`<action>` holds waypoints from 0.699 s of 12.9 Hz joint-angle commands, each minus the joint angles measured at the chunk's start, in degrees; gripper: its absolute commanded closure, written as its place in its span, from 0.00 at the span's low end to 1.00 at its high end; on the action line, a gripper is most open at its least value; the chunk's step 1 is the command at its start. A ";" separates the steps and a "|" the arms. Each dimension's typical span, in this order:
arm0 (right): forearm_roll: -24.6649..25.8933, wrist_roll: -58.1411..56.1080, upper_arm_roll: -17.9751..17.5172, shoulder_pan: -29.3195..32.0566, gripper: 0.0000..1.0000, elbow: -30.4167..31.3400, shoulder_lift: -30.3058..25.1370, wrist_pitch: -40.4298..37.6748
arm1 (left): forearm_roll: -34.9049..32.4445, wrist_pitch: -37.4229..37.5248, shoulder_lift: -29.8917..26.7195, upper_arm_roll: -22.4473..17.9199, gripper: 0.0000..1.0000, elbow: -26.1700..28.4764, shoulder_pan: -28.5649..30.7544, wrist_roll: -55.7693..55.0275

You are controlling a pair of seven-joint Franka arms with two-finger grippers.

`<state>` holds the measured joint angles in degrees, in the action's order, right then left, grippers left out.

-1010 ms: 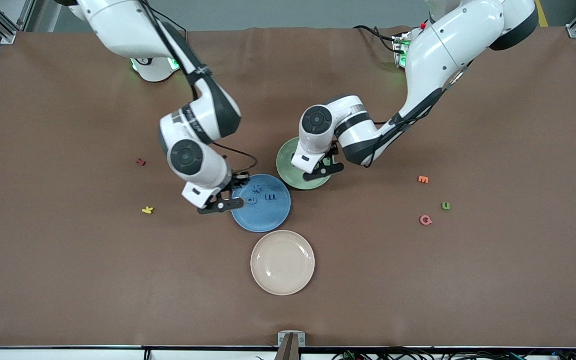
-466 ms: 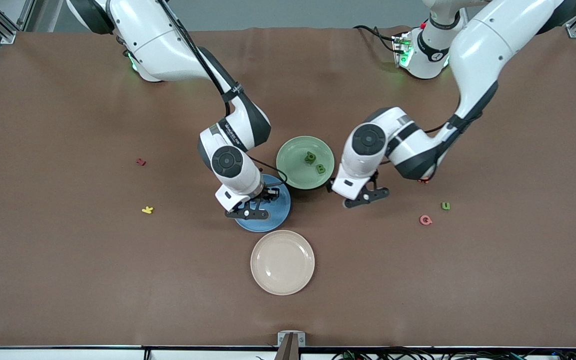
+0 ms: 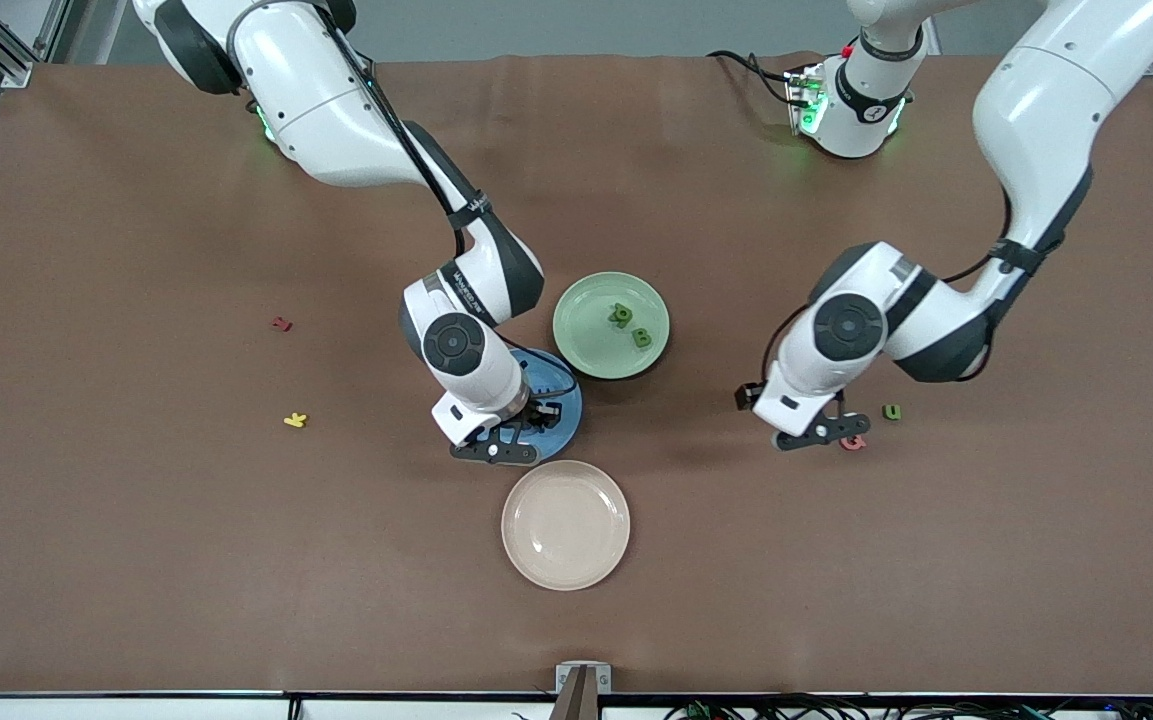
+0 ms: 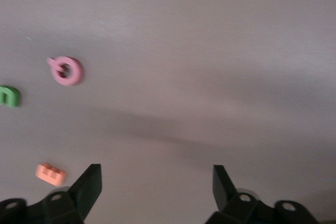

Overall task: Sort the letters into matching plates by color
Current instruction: 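Move the left gripper to the green N while the right gripper withdraws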

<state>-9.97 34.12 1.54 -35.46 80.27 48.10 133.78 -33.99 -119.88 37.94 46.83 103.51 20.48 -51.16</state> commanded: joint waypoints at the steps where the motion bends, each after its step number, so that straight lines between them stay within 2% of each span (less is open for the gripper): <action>1: -0.22 0.60 -0.13 0.48 0.82 -1.87 1.03 -0.36 | -0.20 0.26 -2.00 0.37 0.16 2.66 4.12 6.14; 2: -0.13 0.60 -0.13 0.48 0.73 -1.87 1.03 -0.45 | -0.29 0.26 -2.00 0.37 0.17 2.75 5.35 8.07; 4: 0.22 0.42 -0.05 0.40 0.26 -1.96 0.42 -0.80 | -0.29 0.26 -2.00 0.37 0.19 3.19 7.90 12.90; 6: 0.83 0.25 -0.05 0.48 0.00 -1.87 -1.07 -1.50 | -0.29 0.17 -1.91 0.37 0.21 3.46 10.45 17.30; 7: 0.83 0.25 -0.05 0.74 0.00 -1.79 -1.43 -2.12 | -0.29 0.17 -1.73 0.37 0.22 3.46 11.16 18.89; 9: 0.75 0.51 -0.05 0.92 0.00 -1.79 -5.01 -8.76 | -1.77 0.09 -1.47 0.19 0.24 3.63 11.60 19.43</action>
<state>-9.83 34.11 1.96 -35.36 77.96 47.17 130.66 -34.21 -119.88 37.93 46.82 105.63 31.57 -32.52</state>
